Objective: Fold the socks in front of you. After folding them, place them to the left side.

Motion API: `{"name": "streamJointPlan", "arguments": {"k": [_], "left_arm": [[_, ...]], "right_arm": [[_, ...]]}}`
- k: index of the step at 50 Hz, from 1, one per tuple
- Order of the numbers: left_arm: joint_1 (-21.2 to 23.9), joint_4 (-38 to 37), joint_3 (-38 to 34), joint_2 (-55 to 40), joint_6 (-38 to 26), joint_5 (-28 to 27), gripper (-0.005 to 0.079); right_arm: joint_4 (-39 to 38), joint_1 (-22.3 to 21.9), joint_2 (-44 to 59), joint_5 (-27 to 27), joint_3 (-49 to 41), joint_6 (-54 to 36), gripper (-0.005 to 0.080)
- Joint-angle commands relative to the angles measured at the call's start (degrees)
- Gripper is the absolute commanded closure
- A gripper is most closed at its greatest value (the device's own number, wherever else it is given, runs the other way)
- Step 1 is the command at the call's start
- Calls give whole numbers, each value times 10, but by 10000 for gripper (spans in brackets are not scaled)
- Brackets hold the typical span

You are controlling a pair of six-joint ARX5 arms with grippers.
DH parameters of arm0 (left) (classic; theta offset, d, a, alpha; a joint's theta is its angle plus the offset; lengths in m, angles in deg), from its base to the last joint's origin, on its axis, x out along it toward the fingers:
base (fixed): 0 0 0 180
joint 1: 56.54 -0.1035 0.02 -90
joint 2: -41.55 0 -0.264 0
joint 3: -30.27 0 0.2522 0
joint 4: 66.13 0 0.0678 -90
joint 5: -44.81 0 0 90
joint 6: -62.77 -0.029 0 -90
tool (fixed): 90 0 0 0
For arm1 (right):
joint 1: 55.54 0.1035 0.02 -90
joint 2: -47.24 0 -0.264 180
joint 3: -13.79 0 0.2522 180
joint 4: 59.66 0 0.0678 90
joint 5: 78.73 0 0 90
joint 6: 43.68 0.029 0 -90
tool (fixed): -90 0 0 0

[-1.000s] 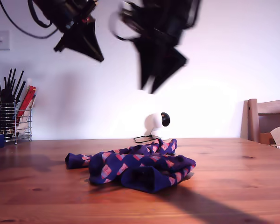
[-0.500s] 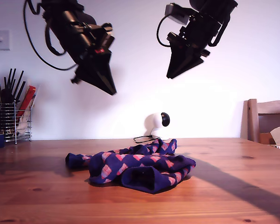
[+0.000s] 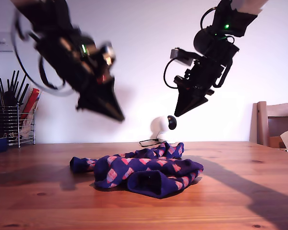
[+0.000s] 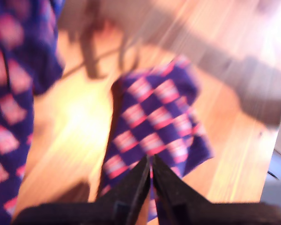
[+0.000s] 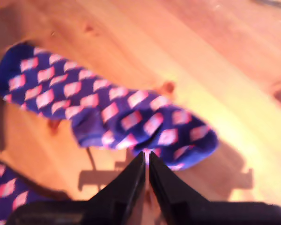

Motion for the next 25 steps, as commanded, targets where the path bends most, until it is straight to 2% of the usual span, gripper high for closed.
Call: {"name": "streamJointPlan", "arguments": {"k": [1,6,11,16,25], "left_arm": [[7,47,-61,38,10,3,766],[10,147,-149,104,9,34,766],[10,214,-222,145,9,44,766],[10,264,-280,159,9,48,766],[17,362,-368,163,9,58,766]], "right_arm": [[-4,3,-6,5,-6,-2,765],[1,3,-6,17,-6,-2,765],[34,3,-6,71,-6,-3,765],[80,7,-6,125,-6,-19,765],[156,27,5,154,-6,-40,765]]}}
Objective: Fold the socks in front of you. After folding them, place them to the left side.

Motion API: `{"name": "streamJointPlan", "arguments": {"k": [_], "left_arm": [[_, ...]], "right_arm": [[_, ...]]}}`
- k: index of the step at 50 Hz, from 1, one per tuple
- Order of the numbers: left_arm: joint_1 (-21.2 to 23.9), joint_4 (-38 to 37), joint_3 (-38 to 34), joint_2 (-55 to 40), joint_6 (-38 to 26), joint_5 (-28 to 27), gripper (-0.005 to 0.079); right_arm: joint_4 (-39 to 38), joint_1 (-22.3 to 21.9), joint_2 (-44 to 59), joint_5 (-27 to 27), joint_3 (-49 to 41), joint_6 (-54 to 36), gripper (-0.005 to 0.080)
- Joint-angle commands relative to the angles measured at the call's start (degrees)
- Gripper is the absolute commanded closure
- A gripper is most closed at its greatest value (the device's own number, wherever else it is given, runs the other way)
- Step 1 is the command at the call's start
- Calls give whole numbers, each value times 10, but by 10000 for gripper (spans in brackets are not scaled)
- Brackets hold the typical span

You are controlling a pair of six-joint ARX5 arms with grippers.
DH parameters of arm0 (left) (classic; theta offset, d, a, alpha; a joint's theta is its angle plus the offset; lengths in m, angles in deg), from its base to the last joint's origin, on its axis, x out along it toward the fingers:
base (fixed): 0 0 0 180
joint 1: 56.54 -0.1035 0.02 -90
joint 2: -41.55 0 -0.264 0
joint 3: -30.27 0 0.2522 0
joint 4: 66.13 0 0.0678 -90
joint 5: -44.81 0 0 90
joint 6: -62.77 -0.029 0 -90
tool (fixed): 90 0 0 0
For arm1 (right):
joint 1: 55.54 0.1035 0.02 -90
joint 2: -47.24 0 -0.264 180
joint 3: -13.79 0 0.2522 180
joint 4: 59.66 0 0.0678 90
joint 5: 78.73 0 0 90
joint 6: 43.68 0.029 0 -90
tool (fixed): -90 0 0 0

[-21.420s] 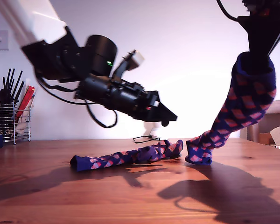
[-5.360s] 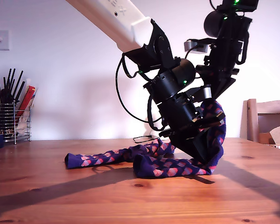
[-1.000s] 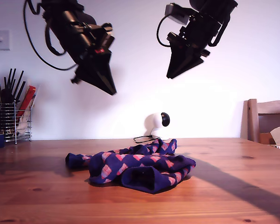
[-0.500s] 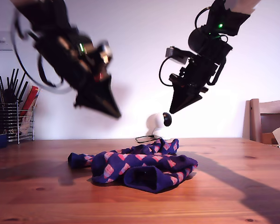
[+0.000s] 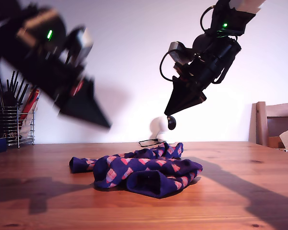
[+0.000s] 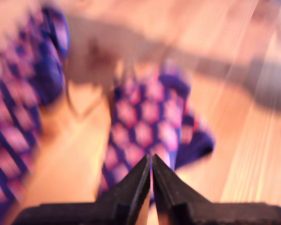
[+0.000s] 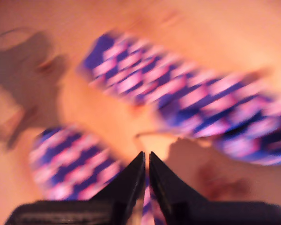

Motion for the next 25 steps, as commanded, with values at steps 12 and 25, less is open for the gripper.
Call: {"name": "streamJointPlan", "arguments": {"k": [12,25], "left_arm": [[16,140,-73,-7,-12,25,766],[22,125,-73,-7,-40,26,489]], "right_arm": [[45,36,38,10,-21,-28,765],[45,34,39,7,-22,-27,765]]}}
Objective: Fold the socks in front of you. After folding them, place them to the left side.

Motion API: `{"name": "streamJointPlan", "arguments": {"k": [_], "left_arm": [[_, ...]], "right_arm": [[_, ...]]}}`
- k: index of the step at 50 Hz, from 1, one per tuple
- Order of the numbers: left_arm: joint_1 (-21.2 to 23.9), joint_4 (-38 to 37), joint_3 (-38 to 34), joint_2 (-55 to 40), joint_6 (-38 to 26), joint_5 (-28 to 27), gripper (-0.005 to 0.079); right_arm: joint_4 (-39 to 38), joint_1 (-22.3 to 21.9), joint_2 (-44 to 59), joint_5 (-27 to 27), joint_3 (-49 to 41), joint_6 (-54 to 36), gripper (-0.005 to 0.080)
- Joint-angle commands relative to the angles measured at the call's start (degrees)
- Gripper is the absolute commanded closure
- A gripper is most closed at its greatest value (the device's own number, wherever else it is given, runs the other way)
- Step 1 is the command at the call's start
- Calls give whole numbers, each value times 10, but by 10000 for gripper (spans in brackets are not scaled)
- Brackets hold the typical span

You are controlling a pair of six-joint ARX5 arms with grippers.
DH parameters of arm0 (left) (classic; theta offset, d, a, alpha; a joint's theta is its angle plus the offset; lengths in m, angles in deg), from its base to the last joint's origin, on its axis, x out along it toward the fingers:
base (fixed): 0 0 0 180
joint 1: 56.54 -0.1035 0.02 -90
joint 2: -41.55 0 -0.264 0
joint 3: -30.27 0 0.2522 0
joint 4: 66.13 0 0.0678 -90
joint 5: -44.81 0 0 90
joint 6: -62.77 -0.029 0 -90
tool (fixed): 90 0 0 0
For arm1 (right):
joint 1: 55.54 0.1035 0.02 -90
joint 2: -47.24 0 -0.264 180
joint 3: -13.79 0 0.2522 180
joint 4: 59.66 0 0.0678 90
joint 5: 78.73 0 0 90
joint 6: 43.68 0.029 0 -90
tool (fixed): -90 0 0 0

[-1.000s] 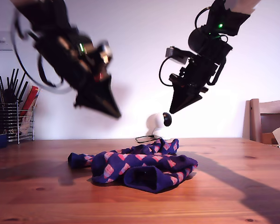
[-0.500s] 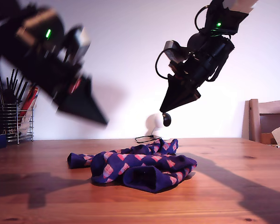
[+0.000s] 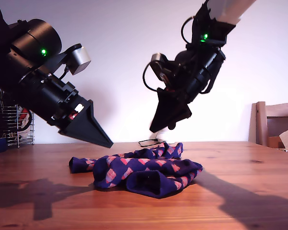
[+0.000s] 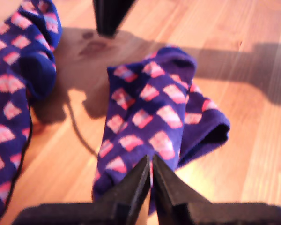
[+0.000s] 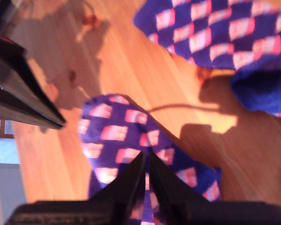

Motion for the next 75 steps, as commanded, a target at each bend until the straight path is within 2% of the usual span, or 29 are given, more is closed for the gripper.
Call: {"name": "streamJointPlan", "arguments": {"k": [1,3,5,14,19,33,36,39,44,46,61,75], "left_arm": [[6,2,-3,-6,-13,0,430],[8,3,-3,-6,-15,4,336],[10,1,-3,-6,-20,11,304],[25,-16,-3,-9,-75,43,304],[27,-15,-3,-12,-85,75,304],[30,6,-3,-55,-96,92,306],[35,5,-3,-67,-101,91,350],[42,4,-3,-72,-104,92,443],[54,5,-3,-68,-105,91,779],[58,7,-3,-63,-105,92,755],[72,21,-1,-20,-105,117,765],[90,19,-1,35,-85,110,765]], "right_arm": [[0,-4,9,2,-12,0,765],[0,-4,10,2,-12,0,765],[2,-4,11,1,-12,1,765],[1,-4,19,-1,-30,2,765],[10,-3,32,-1,-31,2,765],[16,-1,35,-1,-34,2,765],[14,-1,35,-1,-34,2,765],[12,-1,35,-1,-34,2,765],[11,-1,35,-1,-34,2,765],[11,-1,35,-1,-34,2,765],[11,-5,35,-4,-34,2,765],[9,-5,35,-40,-34,7,765]]}}
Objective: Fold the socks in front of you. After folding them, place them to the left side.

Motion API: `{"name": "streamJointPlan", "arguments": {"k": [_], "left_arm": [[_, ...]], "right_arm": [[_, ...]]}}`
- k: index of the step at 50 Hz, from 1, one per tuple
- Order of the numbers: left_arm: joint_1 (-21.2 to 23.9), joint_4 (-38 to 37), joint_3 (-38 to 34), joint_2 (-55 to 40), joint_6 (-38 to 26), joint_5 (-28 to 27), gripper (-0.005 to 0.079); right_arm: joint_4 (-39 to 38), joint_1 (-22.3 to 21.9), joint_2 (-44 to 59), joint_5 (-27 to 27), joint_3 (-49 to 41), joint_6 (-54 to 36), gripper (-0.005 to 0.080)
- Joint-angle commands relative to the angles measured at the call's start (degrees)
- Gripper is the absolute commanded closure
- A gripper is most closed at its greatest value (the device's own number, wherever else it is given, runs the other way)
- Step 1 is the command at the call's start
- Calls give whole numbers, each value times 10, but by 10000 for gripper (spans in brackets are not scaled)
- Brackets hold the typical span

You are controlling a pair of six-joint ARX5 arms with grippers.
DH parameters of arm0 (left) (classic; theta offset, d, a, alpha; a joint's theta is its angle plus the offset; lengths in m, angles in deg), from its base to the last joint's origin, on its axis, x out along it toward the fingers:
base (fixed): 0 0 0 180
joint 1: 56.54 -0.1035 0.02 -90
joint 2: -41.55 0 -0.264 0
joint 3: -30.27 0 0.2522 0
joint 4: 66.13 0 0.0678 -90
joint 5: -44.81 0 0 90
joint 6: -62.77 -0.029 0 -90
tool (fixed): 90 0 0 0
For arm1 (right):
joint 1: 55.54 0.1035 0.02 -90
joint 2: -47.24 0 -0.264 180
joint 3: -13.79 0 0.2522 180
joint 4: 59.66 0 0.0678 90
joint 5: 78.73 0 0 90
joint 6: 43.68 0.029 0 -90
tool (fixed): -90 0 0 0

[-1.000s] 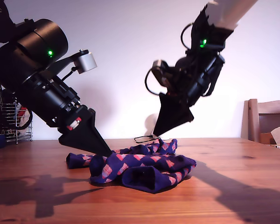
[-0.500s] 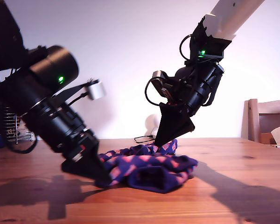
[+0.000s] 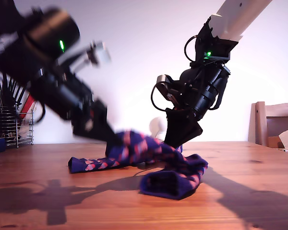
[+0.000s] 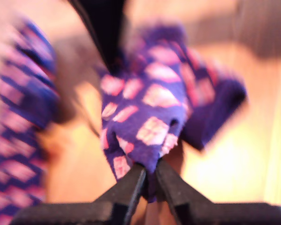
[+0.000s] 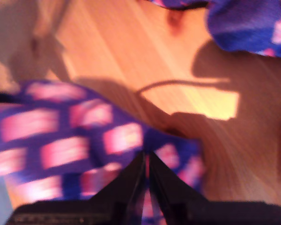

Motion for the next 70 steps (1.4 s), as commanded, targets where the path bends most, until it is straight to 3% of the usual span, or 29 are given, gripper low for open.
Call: {"name": "streamJointPlan", "arguments": {"k": [1,34,42,55,64,70], "left_arm": [[14,2,-1,0,10,-8,765],[117,-2,-1,-54,78,-3,765],[120,0,-1,-54,78,6,765],[120,0,-1,-54,78,12,765],[120,0,-1,-54,78,13,765],[120,-3,-1,-54,78,26,765]], "right_arm": [[-2,1,7,-4,-9,3,765],[37,-20,-18,-35,-7,8,765],[113,-29,-23,-70,-7,5,765],[158,-24,-25,-87,-7,15,765],[161,-23,-25,-89,-7,69,765],[162,-17,-25,-120,-9,87,765]]}}
